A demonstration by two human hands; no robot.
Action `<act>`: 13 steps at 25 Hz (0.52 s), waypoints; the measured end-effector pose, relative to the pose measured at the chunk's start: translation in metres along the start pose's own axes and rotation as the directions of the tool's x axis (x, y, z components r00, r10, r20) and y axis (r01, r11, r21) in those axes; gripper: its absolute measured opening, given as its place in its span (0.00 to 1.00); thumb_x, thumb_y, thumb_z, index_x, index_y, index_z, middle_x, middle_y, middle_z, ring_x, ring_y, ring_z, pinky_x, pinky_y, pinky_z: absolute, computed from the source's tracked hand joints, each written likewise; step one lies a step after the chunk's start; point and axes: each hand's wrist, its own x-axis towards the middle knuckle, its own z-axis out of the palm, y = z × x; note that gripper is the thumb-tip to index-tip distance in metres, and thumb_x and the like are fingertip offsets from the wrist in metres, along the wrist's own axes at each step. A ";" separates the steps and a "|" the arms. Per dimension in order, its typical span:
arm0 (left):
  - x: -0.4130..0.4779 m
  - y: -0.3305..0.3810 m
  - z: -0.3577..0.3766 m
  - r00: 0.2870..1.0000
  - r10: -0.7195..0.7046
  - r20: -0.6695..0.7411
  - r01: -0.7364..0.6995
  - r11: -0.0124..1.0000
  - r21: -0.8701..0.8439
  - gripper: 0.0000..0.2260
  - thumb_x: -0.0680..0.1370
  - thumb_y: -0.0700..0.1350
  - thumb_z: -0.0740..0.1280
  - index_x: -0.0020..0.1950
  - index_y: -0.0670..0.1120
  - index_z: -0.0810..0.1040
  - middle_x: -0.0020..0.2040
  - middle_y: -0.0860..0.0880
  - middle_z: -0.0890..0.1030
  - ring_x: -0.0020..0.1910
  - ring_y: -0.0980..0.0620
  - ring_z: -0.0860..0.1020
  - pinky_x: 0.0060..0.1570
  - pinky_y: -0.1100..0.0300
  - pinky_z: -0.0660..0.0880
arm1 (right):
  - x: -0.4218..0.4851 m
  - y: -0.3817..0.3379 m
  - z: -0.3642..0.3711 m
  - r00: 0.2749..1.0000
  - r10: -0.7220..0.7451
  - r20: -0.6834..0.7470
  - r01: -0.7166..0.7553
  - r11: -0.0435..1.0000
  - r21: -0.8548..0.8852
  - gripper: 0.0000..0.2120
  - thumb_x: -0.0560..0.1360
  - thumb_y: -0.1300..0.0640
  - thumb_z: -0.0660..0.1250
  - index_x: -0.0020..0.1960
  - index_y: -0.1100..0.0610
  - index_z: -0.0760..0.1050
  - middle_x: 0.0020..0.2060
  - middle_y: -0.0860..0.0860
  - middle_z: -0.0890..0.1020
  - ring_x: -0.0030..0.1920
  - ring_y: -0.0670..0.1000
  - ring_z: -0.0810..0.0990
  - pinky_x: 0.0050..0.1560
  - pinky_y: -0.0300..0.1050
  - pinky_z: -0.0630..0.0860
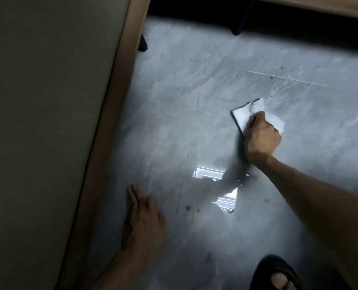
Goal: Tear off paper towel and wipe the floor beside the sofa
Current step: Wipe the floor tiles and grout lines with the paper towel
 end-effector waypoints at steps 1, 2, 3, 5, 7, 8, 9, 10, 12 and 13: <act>0.004 0.003 0.000 0.999 -0.018 0.028 0.017 0.999 0.042 0.23 0.80 0.48 0.53 0.70 0.35 0.63 0.72 0.26 0.55 0.74 0.28 0.46 0.75 0.41 0.45 | 0.003 -0.032 0.006 0.987 0.160 -0.012 -0.159 0.985 0.064 0.09 0.81 0.57 0.53 0.52 0.57 0.71 0.40 0.62 0.83 0.42 0.64 0.82 0.37 0.49 0.66; 0.007 0.004 -0.003 0.997 -0.028 0.071 0.020 0.994 0.106 0.23 0.80 0.49 0.51 0.71 0.37 0.61 0.72 0.25 0.54 0.74 0.27 0.45 0.75 0.41 0.46 | -0.003 -0.081 0.014 0.996 0.088 -0.001 -0.087 0.988 0.126 0.12 0.81 0.59 0.52 0.57 0.59 0.72 0.44 0.62 0.83 0.46 0.64 0.82 0.39 0.50 0.68; 0.010 0.003 -0.007 0.995 -0.042 0.095 0.026 0.987 0.160 0.23 0.80 0.50 0.51 0.71 0.39 0.59 0.73 0.25 0.51 0.74 0.28 0.44 0.75 0.43 0.49 | -0.020 -0.134 0.026 0.983 -0.172 0.067 0.158 0.971 0.182 0.14 0.81 0.60 0.52 0.62 0.60 0.71 0.49 0.62 0.82 0.49 0.64 0.81 0.43 0.52 0.71; 0.015 0.003 -0.008 0.991 -0.055 0.123 0.026 0.974 0.224 0.25 0.79 0.52 0.53 0.73 0.42 0.56 0.75 0.27 0.46 0.75 0.31 0.42 0.75 0.46 0.51 | -0.073 -0.204 0.041 0.632 -0.747 0.205 0.707 0.665 0.241 0.15 0.81 0.59 0.54 0.65 0.61 0.71 0.53 0.63 0.81 0.52 0.64 0.80 0.50 0.55 0.73; 0.015 0.002 -0.005 0.991 -0.041 0.125 0.015 0.978 0.206 0.26 0.78 0.53 0.53 0.74 0.44 0.56 0.75 0.27 0.44 0.75 0.32 0.40 0.75 0.45 0.50 | -0.088 -0.184 0.039 0.204 -0.964 0.173 0.946 0.240 0.220 0.10 0.78 0.57 0.64 0.57 0.60 0.77 0.46 0.60 0.83 0.45 0.60 0.82 0.44 0.49 0.76; 0.015 0.002 -0.003 0.992 -0.040 0.120 0.018 0.984 0.180 0.25 0.77 0.53 0.53 0.73 0.44 0.58 0.75 0.27 0.44 0.75 0.31 0.40 0.75 0.46 0.51 | -0.070 -0.149 0.034 0.169 -0.979 0.116 0.964 0.189 0.188 0.07 0.75 0.57 0.69 0.52 0.56 0.77 0.41 0.58 0.83 0.40 0.58 0.82 0.37 0.46 0.76; 0.016 0.001 -0.002 0.993 -0.047 0.112 0.029 0.987 0.160 0.24 0.77 0.52 0.54 0.71 0.44 0.59 0.75 0.27 0.45 0.75 0.31 0.40 0.75 0.46 0.52 | -0.041 -0.112 0.027 0.263 -0.957 0.121 0.948 0.280 0.153 0.07 0.73 0.57 0.70 0.49 0.53 0.74 0.36 0.57 0.82 0.35 0.57 0.82 0.32 0.45 0.76; 0.014 0.002 -0.002 0.993 -0.053 0.108 0.037 0.990 0.137 0.23 0.76 0.51 0.54 0.69 0.44 0.61 0.75 0.28 0.44 0.75 0.31 0.40 0.74 0.47 0.55 | -0.016 -0.077 0.019 0.464 -0.879 0.113 0.876 0.474 0.091 0.08 0.74 0.58 0.68 0.47 0.52 0.69 0.33 0.57 0.81 0.32 0.59 0.81 0.29 0.47 0.75; 0.013 0.005 -0.002 0.993 -0.074 0.091 0.066 0.994 0.089 0.20 0.77 0.50 0.55 0.67 0.43 0.62 0.75 0.28 0.43 0.75 0.32 0.40 0.73 0.48 0.60 | 0.011 -0.029 0.000 0.893 -0.450 0.013 0.448 0.891 0.075 0.04 0.77 0.58 0.60 0.45 0.52 0.65 0.32 0.59 0.80 0.33 0.63 0.80 0.30 0.47 0.68; 0.012 0.007 -0.003 0.993 -0.082 0.090 0.074 0.994 0.081 0.20 0.77 0.50 0.55 0.67 0.43 0.62 0.74 0.27 0.43 0.75 0.31 0.40 0.73 0.47 0.60 | 0.000 -0.020 0.000 0.965 -0.263 0.009 0.260 0.959 0.112 0.02 0.77 0.59 0.59 0.46 0.53 0.67 0.32 0.59 0.81 0.33 0.64 0.80 0.31 0.47 0.65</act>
